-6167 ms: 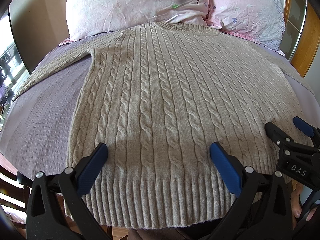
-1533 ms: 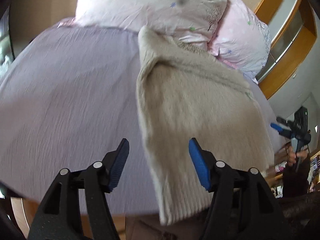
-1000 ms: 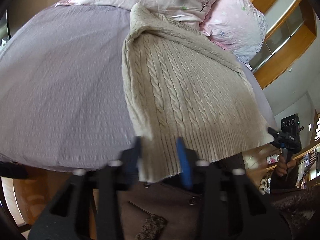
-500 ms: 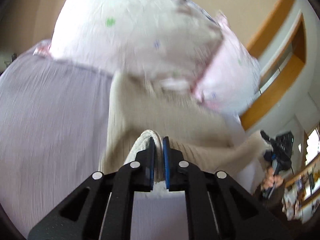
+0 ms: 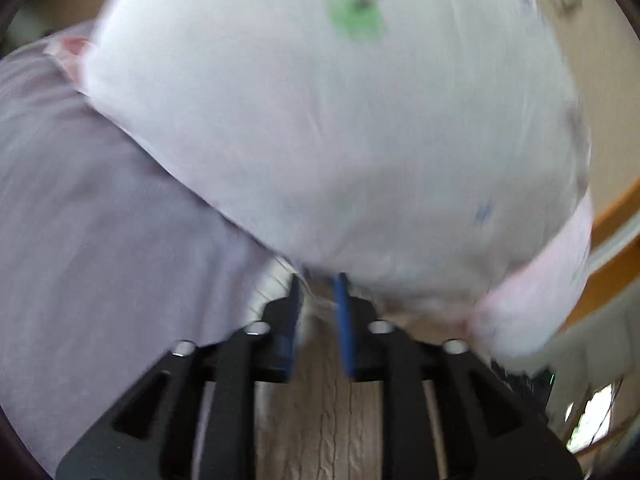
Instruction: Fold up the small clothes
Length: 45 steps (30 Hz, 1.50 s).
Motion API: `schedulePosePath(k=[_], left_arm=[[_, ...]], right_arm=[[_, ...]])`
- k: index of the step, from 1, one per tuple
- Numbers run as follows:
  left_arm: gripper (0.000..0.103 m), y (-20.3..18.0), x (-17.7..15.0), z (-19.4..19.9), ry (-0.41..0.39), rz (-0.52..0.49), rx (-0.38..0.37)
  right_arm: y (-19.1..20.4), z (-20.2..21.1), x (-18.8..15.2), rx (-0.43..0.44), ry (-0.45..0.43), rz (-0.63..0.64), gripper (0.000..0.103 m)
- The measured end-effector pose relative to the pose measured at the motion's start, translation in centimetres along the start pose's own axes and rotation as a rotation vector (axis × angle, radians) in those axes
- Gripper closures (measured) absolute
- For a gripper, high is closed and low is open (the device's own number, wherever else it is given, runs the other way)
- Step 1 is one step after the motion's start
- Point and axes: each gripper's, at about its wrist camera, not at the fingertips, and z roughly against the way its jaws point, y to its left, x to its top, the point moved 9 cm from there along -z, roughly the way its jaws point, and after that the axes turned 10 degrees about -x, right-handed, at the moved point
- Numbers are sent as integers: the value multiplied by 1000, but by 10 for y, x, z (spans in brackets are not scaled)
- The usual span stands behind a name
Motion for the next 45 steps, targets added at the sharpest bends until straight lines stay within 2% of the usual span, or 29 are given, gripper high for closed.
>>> schedulePosePath(k=[1, 2, 3, 5, 8, 11, 15, 19, 20, 21, 22, 23, 24, 27, 30, 33, 36, 37, 39, 40, 43, 45], left_arm=[[56, -1, 5, 10, -17, 2, -12], [49, -2, 4, 18, -16, -2, -14], [48, -3, 2, 25, -3, -12, -14], [42, -6, -13, 36, 59, -41, -20], [41, -5, -48, 48, 153, -64, -14], [38, 2, -73, 47, 222, -57, -15], [38, 7, -101, 35, 297, -54, 38], [37, 2, -108, 30, 262, -104, 104], [41, 1, -108, 29, 249, -97, 115], [57, 1, -109, 26, 244, -87, 121], [64, 2, -111, 23, 245, -67, 124], [73, 4, -112, 21, 247, -33, 101], [76, 3, -112, 20, 246, -6, 81], [83, -7, -101, 24, 215, 28, 6], [87, -51, -88, 31, 172, 6, -141], [89, -115, -89, 22, 168, -74, -255], [90, -196, -115, -13, 244, -176, -378], [90, -230, -137, -34, 296, -232, -425], [91, -264, -171, -63, 373, -289, -470], [91, -283, -197, -84, 432, -312, -495], [91, -311, -253, -126, 564, -372, -512], [87, -319, -270, -129, 609, -378, -560]], right_arm=[[-1, 16, 3, 6, -59, -14, 13], [-1, 27, 4, 13, -94, -19, 4], [-1, 42, 2, 41, -125, -12, 4], [-2, 56, -5, 64, -125, 9, 4], [-19, 77, -17, 90, -157, 50, 4], [-33, 81, -19, 69, -190, 57, 4], [-26, 76, -19, 103, -188, 51, 4], [-20, 76, -13, 130, -193, 61, 4], [-19, 74, -14, 137, -186, 56, 4], [-20, 72, -14, 147, -173, 48, 4], [-21, 71, -14, 157, -162, 41, 4], [-21, 70, -15, 163, -156, 35, 4], [-22, 71, -14, 171, -150, 26, 4], [-24, 77, -11, 190, -155, 12, 4], [-24, 87, -7, 212, -180, 6, 4], [-23, 97, -4, 230, -201, 4, 4], [-24, 105, 0, 213, -231, 14, 4], [-26, 109, 2, 199, -246, 19, 4], [-32, 114, 7, 168, -272, 31, 4], [-37, 115, 9, 144, -282, 38, 4], [-54, 115, 16, 67, -279, 44, 4], [-61, 109, 16, 55, -231, 37, 4]])
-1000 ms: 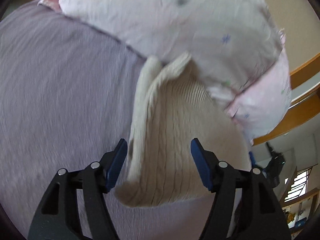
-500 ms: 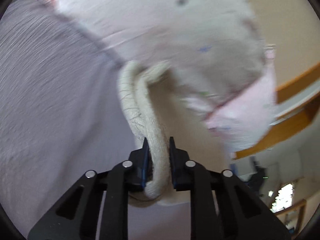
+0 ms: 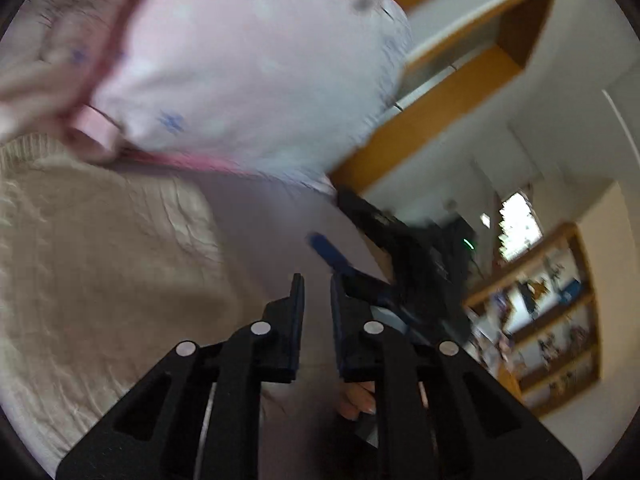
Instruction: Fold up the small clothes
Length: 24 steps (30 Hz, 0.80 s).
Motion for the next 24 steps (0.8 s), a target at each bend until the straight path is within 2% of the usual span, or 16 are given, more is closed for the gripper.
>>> schedulePosePath(k=[1, 3, 5, 6, 7, 8, 10, 13, 15, 16, 18, 20, 23, 24], left_arm=[[84, -7, -2, 7, -9, -38, -12], [58, -11, -1, 31, -58, -88, 17], [50, -2, 4, 68, -148, -113, 112], [48, 6, 3, 85, -176, -104, 153], [47, 22, 1, 106, -202, -71, 217], [45, 30, -3, 120, -211, -50, 245], [44, 55, -12, 142, -219, 11, 306], [43, 83, -29, 168, -218, 81, 346], [41, 88, -34, 170, -212, 102, 353], [41, 92, -36, 169, -204, 106, 354], [38, 95, -38, 162, -185, 105, 359], [35, 99, -36, 146, -160, 93, 384], [31, 108, -38, 138, -139, 85, 433], [30, 110, -39, 133, -127, 90, 437]], right_arm=[[0, -3, -2, 3, 23, -1, 4], [7, -8, -10, 29, 84, 25, 4], [21, -10, -20, 63, 135, 95, 9], [32, -11, -27, 79, 155, 150, 11], [40, -12, -33, 79, 165, 193, 21], [47, -14, -39, 74, 177, 237, 29], [53, -23, -55, 30, 218, 313, 37], [48, -45, -79, -30, 309, 359, 44], [48, -55, -90, -85, 301, 420, 65], [52, -55, -92, -90, 284, 447, 84], [57, -51, -88, -121, 216, 477, 87], [50, -47, -76, -146, 175, 432, 89], [23, -44, -59, -217, 160, 336, 90], [20, -46, -60, -205, 177, 319, 90]])
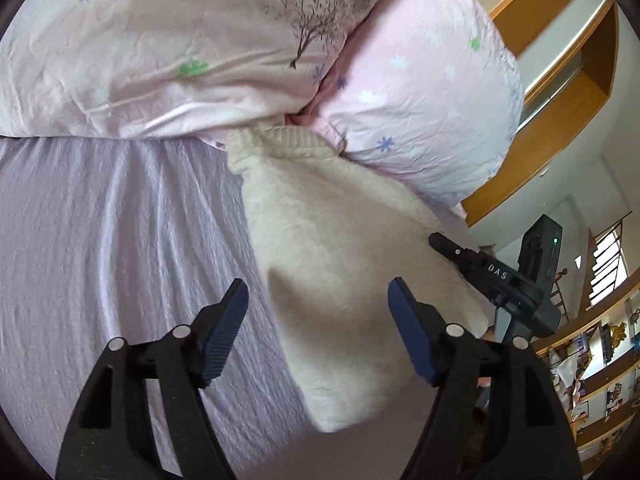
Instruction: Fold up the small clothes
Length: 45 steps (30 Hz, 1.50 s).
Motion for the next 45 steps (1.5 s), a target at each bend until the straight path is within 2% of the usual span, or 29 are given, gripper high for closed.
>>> schedulePosePath(k=[3, 4, 5, 6, 7, 9, 13, 15, 16, 17, 18, 20, 22, 24, 26, 27, 29, 30, 31, 32, 34, 36, 38, 39, 41, 42, 43, 45], left_arm=[[27, -1, -5, -10, 24, 0, 8], [25, -1, -6, -13, 28, -4, 18], [23, -1, -6, -16, 30, -6, 26], [23, -1, -6, -19, 32, -6, 30], [22, -1, -6, -21, 36, -6, 32], [21, 1, -7, -25, 42, 3, 38], [21, 4, -11, -36, 62, 43, 19], [35, 6, -14, -41, 68, 95, -36], [39, 8, -15, -40, 58, 97, -39], [47, 7, -14, -39, 60, 81, -38], [57, 5, -13, -35, 52, 63, -41], [62, 3, -11, -24, 40, 40, -48], [64, 3, -12, -3, 15, 16, -56], [63, 6, -17, 30, -33, -36, -23], [61, 14, -25, 50, -44, -77, 20], [58, 22, -31, 60, -33, -93, 66], [55, 33, -39, 69, -22, -93, 111], [53, 35, -41, 75, -34, -95, 125], [53, 32, -42, 86, -65, -119, 151], [52, 23, -42, 95, -90, -156, 168], [38, -3, -44, 106, -120, -234, 145], [24, -29, -49, 107, -127, -306, 110], [18, -45, -53, 97, -103, -340, 89], [14, -49, -54, 89, -87, -342, 82], [12, -47, -55, 73, -46, -328, 102], [12, -39, -59, 61, 0, -306, 132], [12, -34, -62, 55, 26, -296, 145], [12, -26, -70, 50, 52, -307, 184]], right_arm=[[5, 0, -2, 36, 31, -2, 83], [1, -1, -3, 24, 50, -17, 62], [-3, -2, -4, 5, 64, -34, 32], [-7, -3, -4, 4, 76, -50, 23], [-7, -5, -6, 21, 94, -61, 21], [-4, -7, -11, 83, 133, -71, 21], [3, -18, -22, 120, 196, -66, 28], [7, -15, -21, 151, 186, -60, 43], [9, -14, -22, 177, 185, -68, 54], [10, -14, -22, 196, 182, -72, 59], [13, -12, -22, 212, 173, -66, 60], [23, -7, -22, 262, 157, -52, 65], [45, -3, -26, 366, 169, -29, 67], [68, -6, -36, 410, 209, 23, 67], [87, -16, -50, 396, 254, 97, 65], [93, -21, -54, 362, 270, 138, 62], [91, -18, -47, 299, 242, 153, 49], [84, -5, -36, 273, 183, 120, 49], [84, 9, -31, 290, 149, 96, 47], [88, 26, -28, 344, 127, 85, 34], [111, 63, -41, 512, 117, 96, 14], [129, 74, -64, 574, 180, 120, 13], [142, 66, -84, 591, 262, 112, 13], [142, 62, -90, 584, 288, 106, 13], [133, 42, -97, 478, 317, 86, 13], [124, 29, -100, 420, 329, 56, 15], [118, 25, -99, 432, 336, 13, 24], [106, 23, -95, 429, 333, -55, 36]])
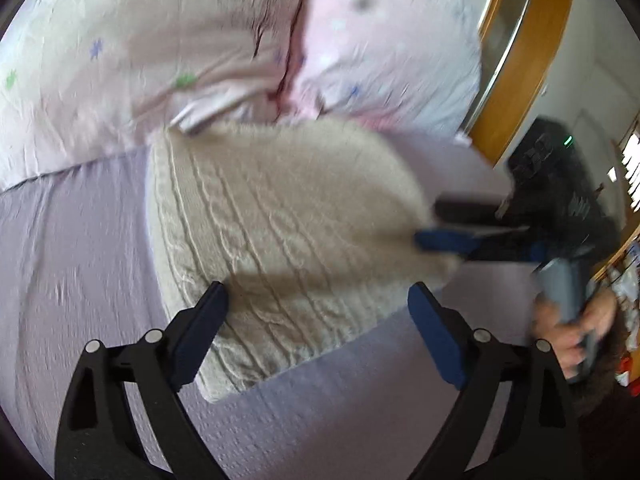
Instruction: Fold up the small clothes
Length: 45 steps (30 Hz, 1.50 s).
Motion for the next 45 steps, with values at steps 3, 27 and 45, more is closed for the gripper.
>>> schedulePosePath(k=[3, 27, 45], left_arm=[[12, -3, -2, 10, -6, -21, 6], [2, 49, -56, 20, 94, 94, 336], [2, 48, -54, 19, 97, 83, 339]], right_arm=[[2, 8, -4, -21, -20, 34, 42], [-16, 2, -73, -662, -136, 416, 1], [-16, -6, -77, -756, -98, 511, 1]])
